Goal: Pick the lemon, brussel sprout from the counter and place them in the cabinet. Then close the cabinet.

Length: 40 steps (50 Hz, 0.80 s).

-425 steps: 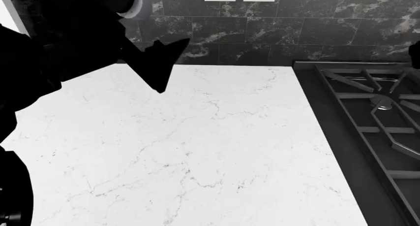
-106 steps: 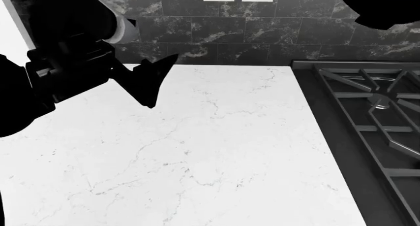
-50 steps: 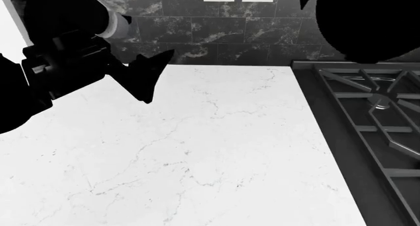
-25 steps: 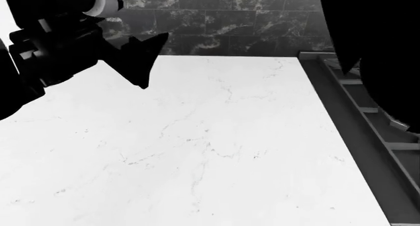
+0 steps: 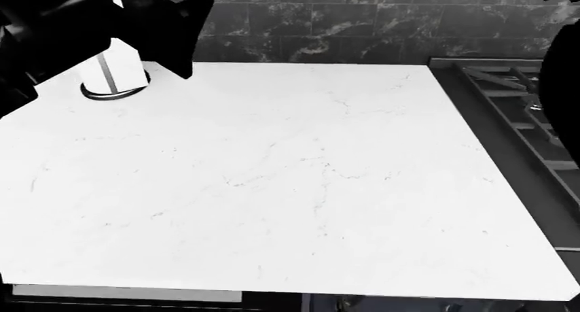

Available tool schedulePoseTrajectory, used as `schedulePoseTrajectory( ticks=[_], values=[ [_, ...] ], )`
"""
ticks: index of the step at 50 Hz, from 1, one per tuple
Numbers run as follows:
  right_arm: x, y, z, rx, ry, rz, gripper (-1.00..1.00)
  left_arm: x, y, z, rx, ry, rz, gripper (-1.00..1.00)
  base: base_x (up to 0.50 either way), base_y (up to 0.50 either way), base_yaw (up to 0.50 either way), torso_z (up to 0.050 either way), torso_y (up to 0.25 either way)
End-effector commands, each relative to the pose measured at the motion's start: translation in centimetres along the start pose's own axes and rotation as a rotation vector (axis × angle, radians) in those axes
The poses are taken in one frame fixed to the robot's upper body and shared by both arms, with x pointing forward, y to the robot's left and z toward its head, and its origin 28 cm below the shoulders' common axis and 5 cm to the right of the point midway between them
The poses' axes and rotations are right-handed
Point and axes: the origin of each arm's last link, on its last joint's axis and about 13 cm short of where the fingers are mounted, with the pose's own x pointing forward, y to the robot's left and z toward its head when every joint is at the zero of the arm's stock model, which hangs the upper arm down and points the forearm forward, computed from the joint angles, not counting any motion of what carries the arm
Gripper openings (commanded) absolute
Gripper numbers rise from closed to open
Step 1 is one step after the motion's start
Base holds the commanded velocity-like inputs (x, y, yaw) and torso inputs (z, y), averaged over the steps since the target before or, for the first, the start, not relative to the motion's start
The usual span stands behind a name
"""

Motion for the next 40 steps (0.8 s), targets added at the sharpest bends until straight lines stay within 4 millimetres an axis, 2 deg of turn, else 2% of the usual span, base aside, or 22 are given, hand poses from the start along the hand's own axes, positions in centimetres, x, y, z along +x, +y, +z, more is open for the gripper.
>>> schedulePoseTrajectory(
  ticks=[1, 16, 21, 32, 40],
  values=[
    [-4.4, 0.2, -2.4, 0.284, 0.007, -0.117, 1.00, -0.2, 0.0, 0.5, -0.014, -0.019, 0.020, 1.00, -0.12, 0.19, 0.00, 0.000, 0.000],
    [-8.0, 2.3, -4.7, 0.587, 0.063, -0.173, 1.00, -1.0, 0.3, 0.9, -0.026, -0.040, 0.039, 1.00, -0.08, 0.16, 0.00, 0.000, 0.000],
    [-9.3, 3.7, -5.4, 0.666, 0.081, -0.186, 1.00, -1.1, 0.4, 0.7, -0.029, -0.035, 0.046, 1.00, -0.03, 0.09, 0.00, 0.000, -0.002],
    [-11.3, 6.5, -5.7, 0.786, 0.057, -0.154, 1.00, -1.1, 0.1, -0.1, -0.029, -0.005, 0.049, 1.00, -0.03, 0.26, 0.00, 0.000, 0.000],
    [-11.7, 7.1, -5.4, 0.817, 0.037, -0.137, 1.00, -1.1, 0.1, -0.2, -0.035, -0.009, 0.052, 1.00, -0.05, 0.47, 0.00, 0.000, 0.000]
  ],
)
